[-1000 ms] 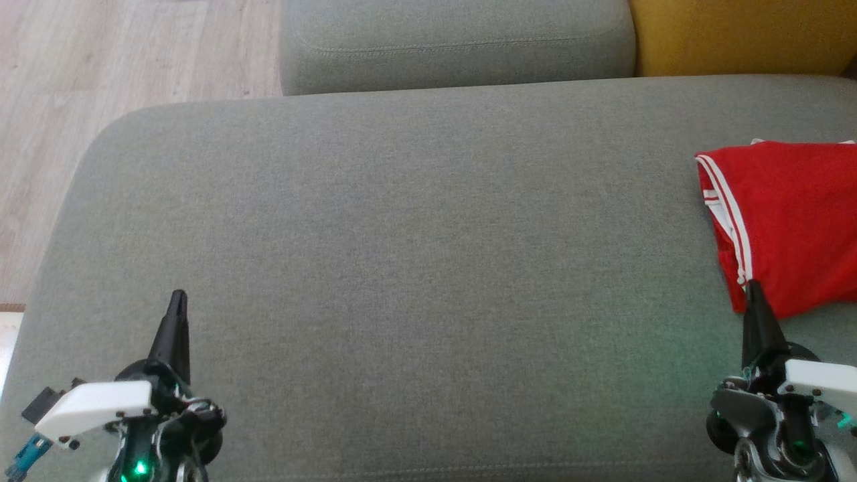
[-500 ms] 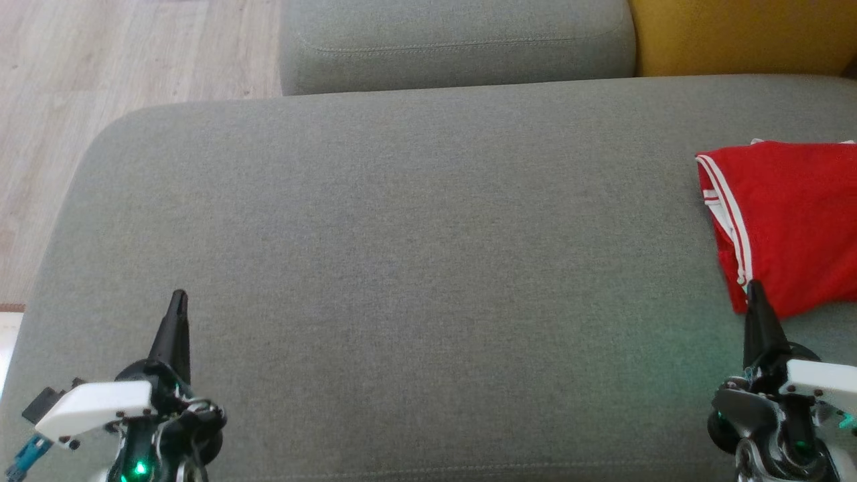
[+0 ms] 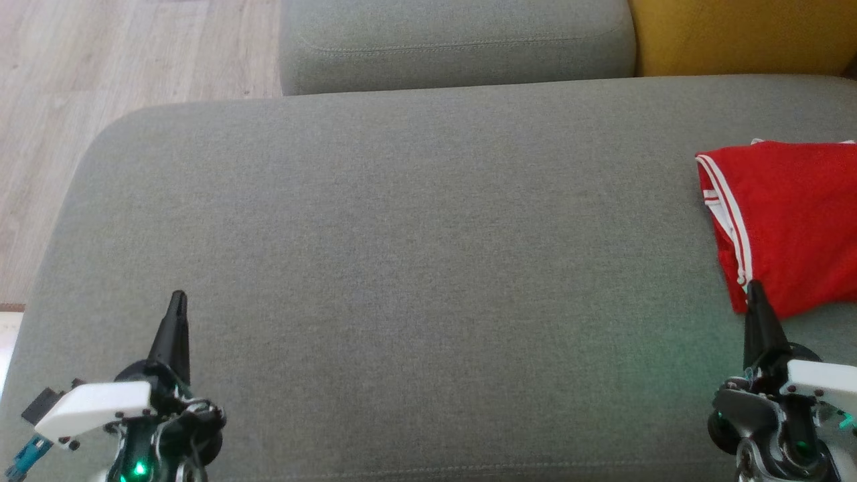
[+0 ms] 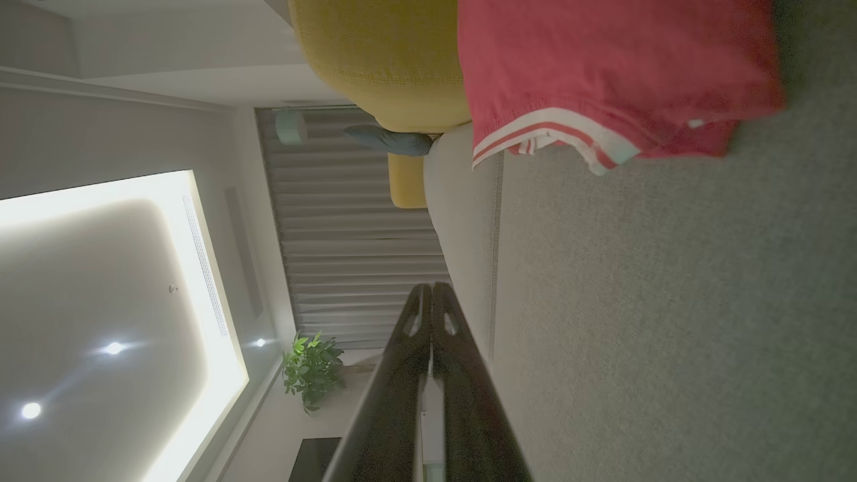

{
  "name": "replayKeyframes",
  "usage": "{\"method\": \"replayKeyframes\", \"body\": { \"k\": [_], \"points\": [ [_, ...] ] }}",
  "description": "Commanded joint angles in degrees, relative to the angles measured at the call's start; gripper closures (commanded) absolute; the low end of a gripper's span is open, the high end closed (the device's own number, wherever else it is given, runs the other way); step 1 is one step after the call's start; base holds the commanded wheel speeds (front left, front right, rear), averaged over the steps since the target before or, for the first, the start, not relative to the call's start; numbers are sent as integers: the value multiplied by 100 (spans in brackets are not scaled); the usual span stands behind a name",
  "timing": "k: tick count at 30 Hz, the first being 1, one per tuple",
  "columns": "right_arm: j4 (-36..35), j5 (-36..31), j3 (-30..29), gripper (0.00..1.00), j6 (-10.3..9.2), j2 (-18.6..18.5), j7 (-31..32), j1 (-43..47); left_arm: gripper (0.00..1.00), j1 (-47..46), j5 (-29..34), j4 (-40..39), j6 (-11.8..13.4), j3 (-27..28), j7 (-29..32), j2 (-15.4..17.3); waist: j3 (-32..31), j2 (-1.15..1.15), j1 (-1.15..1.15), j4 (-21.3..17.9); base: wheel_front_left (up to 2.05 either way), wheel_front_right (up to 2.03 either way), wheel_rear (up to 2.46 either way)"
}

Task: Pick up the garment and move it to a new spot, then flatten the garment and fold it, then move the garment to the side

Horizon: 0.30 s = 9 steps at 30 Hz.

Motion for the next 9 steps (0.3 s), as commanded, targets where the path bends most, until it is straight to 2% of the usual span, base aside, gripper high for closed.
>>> {"method": "replayKeyframes", "body": {
  "k": [1,9],
  "points": [
    [-178,-40,96,100,22,-37,33,-291,100,-316,32,-168,-42,236,26,35,0,0,0,0,0,0,0],
    [-177,-52,83,100,22,-27,44,-292,100,-317,41,-168,-42,246,35,28,0,0,0,0,0,0,0]
  ]
}}
